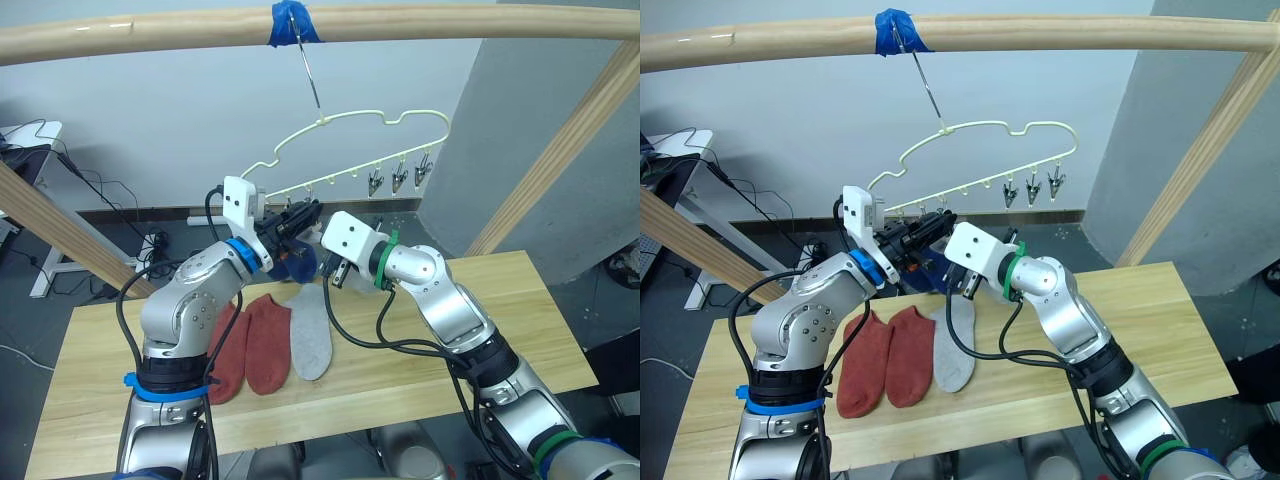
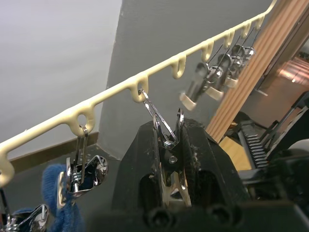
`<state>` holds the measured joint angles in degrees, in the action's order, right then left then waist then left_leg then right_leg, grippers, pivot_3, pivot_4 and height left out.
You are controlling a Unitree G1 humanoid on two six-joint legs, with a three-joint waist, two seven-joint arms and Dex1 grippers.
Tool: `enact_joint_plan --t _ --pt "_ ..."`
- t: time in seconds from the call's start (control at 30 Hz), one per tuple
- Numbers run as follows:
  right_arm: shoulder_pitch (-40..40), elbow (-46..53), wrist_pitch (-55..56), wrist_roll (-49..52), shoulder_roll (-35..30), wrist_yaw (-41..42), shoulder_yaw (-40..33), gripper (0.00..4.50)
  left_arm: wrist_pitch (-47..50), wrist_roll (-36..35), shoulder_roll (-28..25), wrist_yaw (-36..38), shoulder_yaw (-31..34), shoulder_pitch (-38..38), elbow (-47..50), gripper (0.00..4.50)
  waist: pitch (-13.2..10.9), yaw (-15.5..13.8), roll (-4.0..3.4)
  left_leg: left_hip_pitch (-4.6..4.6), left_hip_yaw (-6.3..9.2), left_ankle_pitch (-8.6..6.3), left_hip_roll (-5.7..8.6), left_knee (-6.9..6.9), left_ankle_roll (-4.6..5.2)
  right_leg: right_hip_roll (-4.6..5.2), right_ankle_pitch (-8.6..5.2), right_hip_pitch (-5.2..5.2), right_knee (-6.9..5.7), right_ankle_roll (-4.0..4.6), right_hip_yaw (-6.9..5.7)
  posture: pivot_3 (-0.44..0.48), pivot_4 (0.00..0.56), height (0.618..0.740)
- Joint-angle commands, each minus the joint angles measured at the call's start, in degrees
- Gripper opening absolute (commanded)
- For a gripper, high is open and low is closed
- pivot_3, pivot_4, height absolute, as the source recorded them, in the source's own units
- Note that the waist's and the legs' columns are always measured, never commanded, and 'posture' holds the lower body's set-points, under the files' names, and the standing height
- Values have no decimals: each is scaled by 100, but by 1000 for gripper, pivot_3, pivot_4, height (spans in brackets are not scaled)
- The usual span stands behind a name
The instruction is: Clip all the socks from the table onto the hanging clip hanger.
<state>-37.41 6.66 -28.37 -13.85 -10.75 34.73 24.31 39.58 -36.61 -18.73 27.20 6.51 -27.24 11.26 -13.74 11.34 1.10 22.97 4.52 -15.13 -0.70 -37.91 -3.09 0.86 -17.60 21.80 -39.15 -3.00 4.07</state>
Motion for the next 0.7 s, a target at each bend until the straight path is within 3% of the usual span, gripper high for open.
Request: enact_joint_plan --t 0.03,0.67,0.7 --pt "-156 247 12 76 55 -85 -144 0 -136 -5 -31 115 -33 3 274 292 0 -1 0 0 0 0 0 0 0 0 0 0 0 0 0 -267 205 740" --pt "-151 250 -138 284 189 -146 -190 0 14 -152 24 33 86 15 253 292 0 -2 0 0 -1 0 0 0 0 0 0 1 -1 0 0 -264 208 740" --pt "-156 248 -147 306 208 -150 -192 0 5 -140 16 22 95 20 259 1021 0 -1 0 0 0 0 0 0 0 0 0 1 -2 0 1 -262 206 740"
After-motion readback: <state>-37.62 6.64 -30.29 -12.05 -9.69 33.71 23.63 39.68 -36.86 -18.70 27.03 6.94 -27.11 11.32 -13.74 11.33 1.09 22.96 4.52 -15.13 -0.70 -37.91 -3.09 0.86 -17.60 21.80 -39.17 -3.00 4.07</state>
